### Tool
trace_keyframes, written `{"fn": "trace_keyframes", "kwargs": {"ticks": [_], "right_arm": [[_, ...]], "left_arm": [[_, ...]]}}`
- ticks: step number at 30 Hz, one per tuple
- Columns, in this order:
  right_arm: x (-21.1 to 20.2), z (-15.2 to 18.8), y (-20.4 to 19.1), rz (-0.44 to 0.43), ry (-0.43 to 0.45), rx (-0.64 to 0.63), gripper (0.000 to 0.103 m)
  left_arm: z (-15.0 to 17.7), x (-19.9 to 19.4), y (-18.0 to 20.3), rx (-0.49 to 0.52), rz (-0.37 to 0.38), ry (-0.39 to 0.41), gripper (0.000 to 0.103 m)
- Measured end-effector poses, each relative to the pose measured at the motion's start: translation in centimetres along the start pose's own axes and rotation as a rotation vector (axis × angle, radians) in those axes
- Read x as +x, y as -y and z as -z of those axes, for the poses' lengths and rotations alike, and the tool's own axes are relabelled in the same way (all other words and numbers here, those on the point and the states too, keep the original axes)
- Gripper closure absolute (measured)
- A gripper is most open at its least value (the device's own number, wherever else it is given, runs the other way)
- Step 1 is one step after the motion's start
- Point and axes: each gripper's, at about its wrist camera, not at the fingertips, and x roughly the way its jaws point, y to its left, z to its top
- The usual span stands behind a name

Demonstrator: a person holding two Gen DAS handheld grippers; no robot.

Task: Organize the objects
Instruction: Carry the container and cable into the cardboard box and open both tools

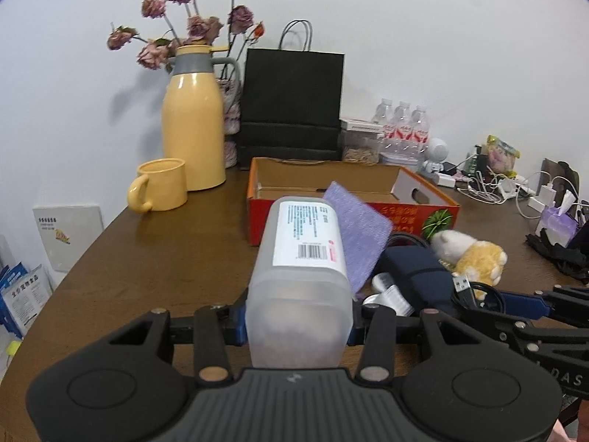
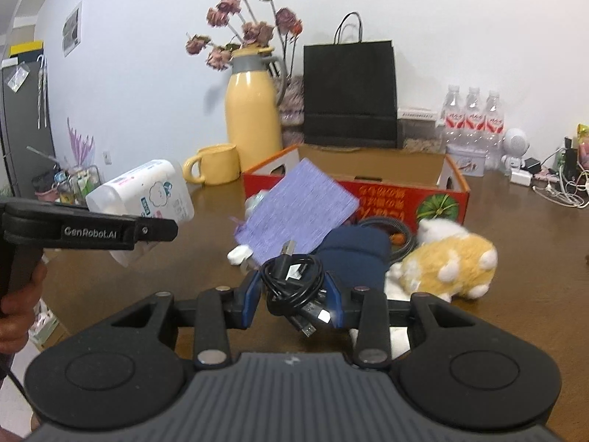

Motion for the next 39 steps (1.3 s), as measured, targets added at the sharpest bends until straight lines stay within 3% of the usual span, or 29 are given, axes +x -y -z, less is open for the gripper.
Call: {"fn": "trace_keyframes", "kwargs": {"ticks": [16, 31, 39], "right_arm": [[3.9, -5.1, 5.4, 0.058, 0.07, 0.027, 0.065], [13.4, -10.5, 9.1, 0.057, 0.068, 0.055, 0.065], [18.3, -12.5, 11.7, 0.068, 0.043, 0.098, 0.065]], "left_arm": [[-5.6, 5.7, 2.2, -0.029, 0.012, 0.0, 0.06], [-12.0, 15.9, 3.7, -0.039, 0.013, 0.001, 0.06], [-13.6, 20.7, 3.8, -0.045, -0.01, -0.036, 0.06]]}}
